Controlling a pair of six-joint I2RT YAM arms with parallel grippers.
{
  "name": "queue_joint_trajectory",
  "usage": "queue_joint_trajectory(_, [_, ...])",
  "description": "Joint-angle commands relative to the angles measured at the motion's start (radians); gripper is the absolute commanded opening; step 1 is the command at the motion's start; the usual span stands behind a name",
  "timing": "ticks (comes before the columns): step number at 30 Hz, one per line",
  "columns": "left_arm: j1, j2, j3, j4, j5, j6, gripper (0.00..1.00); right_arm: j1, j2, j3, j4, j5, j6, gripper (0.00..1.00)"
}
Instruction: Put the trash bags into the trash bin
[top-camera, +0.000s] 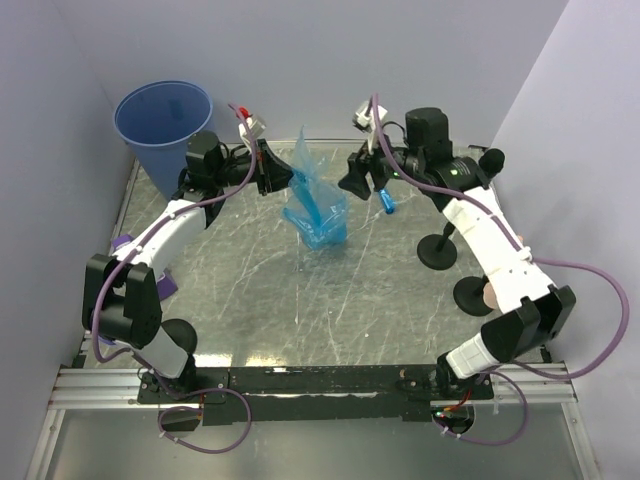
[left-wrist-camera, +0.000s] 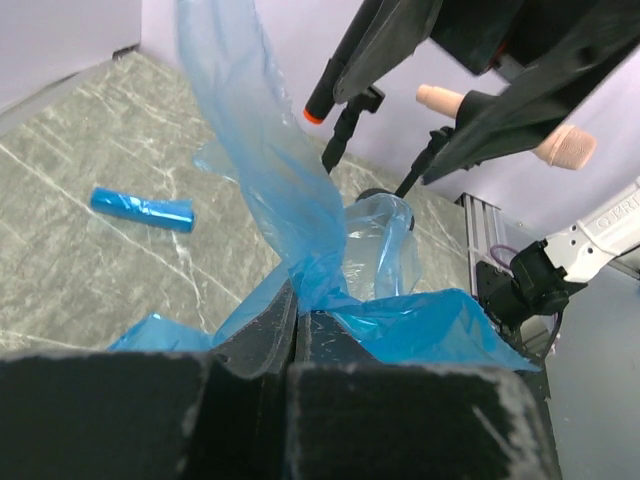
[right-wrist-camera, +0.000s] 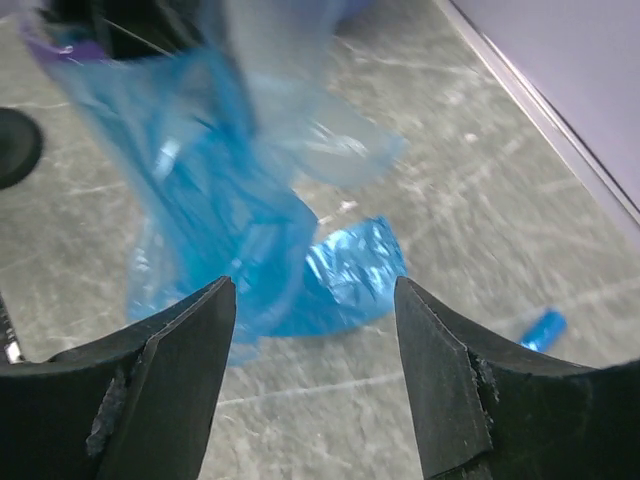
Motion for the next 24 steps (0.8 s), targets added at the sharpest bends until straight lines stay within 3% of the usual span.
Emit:
queue_joint_trajectory(1, [-0.003, -0.052, 0.036, -0.017, 0.030, 0.041, 0.01, 0.029, 0.061, 0.086, -0.065, -0.112, -0.030, 0.72])
queue_joint_trajectory(7, [-0.006, -0.066, 0.032, 0.018, 0.041, 0.003, 0.01, 0.084, 0.137, 0.074, -0.058, -0.063, -0.009, 0.71])
queue_joint_trajectory(13, [-0.009, -0.068, 0.045, -0.023, 0.067, 0.029, 0.01, 0.095, 0.193, 0.066, -0.002, 0.001, 0.024, 0.58])
queue_joint_trajectory(15, [-0.011, -0.068, 0.049, -0.046, 0.071, 0.044, 0.01, 0.095, 0.204, 0.083, 0.010, -0.008, 0.021, 0.44])
queue_joint_trajectory(18, [-0.012, -0.062, 0.050, -0.089, 0.042, 0.060, 0.02, 0.092, 0.207, 0.106, 0.015, -0.063, 0.011, 0.13])
queue_joint_trajectory(19, [-0.009, -0.060, 0.050, -0.109, 0.024, 0.061, 0.14, 0.090, 0.202, 0.106, 0.016, -0.086, 0.013, 0.06])
queue_joint_trajectory(20, [-0.009, -0.062, 0.046, -0.123, -0.007, 0.058, 0.36, 0.087, 0.194, 0.104, 0.013, -0.118, 0.013, 0.00])
queue_joint_trajectory(21, [-0.006, -0.068, 0.039, -0.134, -0.030, 0.054, 0.50, 0.083, 0.187, 0.098, 0.015, -0.138, 0.016, 0.00])
queue_joint_trajectory(24, [0.019, -0.083, 0.012, -0.155, -0.031, 0.025, 0.62, 0.054, 0.145, 0.054, 0.060, -0.153, 0.083, 0.00])
